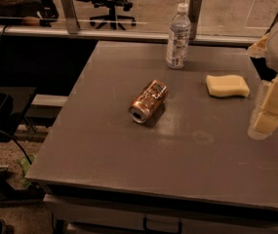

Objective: Place orange can upright

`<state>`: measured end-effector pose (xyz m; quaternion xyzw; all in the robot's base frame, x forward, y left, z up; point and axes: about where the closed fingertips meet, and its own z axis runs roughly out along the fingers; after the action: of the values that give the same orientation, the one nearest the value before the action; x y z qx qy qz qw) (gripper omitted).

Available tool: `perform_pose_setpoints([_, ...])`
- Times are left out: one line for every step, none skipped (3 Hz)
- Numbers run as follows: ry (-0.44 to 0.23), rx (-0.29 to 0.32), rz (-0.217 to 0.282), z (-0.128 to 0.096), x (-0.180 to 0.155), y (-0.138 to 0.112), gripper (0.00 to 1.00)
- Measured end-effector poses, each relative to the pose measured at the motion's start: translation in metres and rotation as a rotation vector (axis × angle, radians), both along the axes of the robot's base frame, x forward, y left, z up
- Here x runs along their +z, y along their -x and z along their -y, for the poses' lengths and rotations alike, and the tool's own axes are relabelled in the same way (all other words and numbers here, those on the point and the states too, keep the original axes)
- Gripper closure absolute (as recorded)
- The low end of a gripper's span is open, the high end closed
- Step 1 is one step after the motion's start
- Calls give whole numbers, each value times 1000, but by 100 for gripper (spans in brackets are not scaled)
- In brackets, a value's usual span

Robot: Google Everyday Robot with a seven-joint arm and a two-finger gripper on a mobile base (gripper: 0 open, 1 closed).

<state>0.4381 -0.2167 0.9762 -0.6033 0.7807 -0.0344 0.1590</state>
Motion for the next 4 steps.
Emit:
perform_pose_setpoints([-5,4,2,0,1,-1,0])
perform_pose_setpoints([-21,48,-2,-8,0,-7,0])
perform_pose_setpoints([-28,138,-9,-26,-5,-21,0])
perform_pose_setpoints([-16,250,-17,-48,-15,-43,0])
